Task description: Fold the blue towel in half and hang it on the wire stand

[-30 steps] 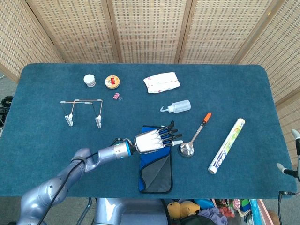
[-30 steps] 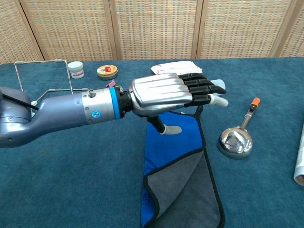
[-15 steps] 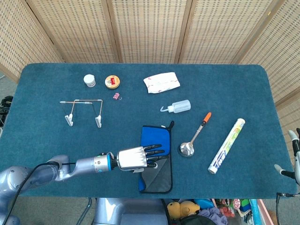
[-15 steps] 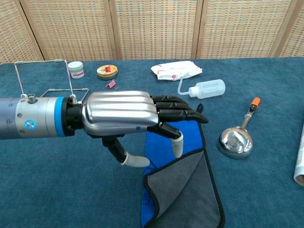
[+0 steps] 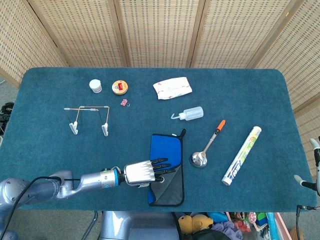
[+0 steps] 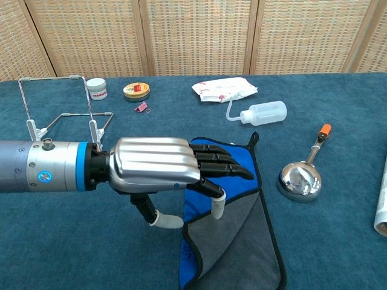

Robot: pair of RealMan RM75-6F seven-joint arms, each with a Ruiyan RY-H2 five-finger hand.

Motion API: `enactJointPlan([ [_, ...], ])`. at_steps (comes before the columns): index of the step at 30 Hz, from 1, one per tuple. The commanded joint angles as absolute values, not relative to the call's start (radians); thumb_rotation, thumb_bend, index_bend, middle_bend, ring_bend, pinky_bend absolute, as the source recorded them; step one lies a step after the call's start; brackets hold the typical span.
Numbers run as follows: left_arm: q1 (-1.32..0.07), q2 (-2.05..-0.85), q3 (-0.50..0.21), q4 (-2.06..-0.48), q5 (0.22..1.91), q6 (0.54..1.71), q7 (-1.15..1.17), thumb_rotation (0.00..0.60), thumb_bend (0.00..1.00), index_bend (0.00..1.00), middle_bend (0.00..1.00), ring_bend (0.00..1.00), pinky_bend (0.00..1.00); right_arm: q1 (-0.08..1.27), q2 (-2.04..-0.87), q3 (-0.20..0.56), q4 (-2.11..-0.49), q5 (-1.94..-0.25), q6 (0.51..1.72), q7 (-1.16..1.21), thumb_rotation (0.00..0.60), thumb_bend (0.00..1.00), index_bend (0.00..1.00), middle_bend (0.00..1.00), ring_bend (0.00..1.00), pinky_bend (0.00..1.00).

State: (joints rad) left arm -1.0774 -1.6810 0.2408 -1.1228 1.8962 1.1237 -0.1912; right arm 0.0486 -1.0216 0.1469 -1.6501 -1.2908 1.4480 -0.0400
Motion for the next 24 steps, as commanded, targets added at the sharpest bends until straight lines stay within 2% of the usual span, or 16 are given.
enactJointPlan([
  [1,-1.076,-1.7,0.235,-1.108,1.896,1.108,-0.196,0.6,0.36,0.36,0.0,0.0,0.0,0.049,-1.021,0.147,-1.649,-1.289,1.447,-0.04,0.6,0.0,0.0,0.0,0.0,0.0],
  [10,-1.065,-1.732,0.231,-1.063,1.907,1.102,-0.213,0.6,0.35,0.35,0.0,0.0,0.0,0.051,-1.021,0.15,-1.645,-1.28,1.44,-0.039,0.6,0.0,0.0,0.0,0.0,0.0],
  [17,-1.056,-1.731,0.234,-1.049,1.916,1.118,-0.246,0.6,0.35,0.19,0.0,0.0,0.0,0.051,-1.021,0.151,-1.644,-1.276,1.438,-0.038,0.6,0.0,0.0,0.0,0.0,0.0],
  [24,-1.044,-1.672,0.241,-1.085,1.928,1.157,-0.258,0.6,0.36,0.22,0.0,0.0,0.0,0.051,-1.019,0.151,-1.645,-1.276,1.438,-0.037,0.6,0.0,0.0,0.0,0.0,0.0],
])
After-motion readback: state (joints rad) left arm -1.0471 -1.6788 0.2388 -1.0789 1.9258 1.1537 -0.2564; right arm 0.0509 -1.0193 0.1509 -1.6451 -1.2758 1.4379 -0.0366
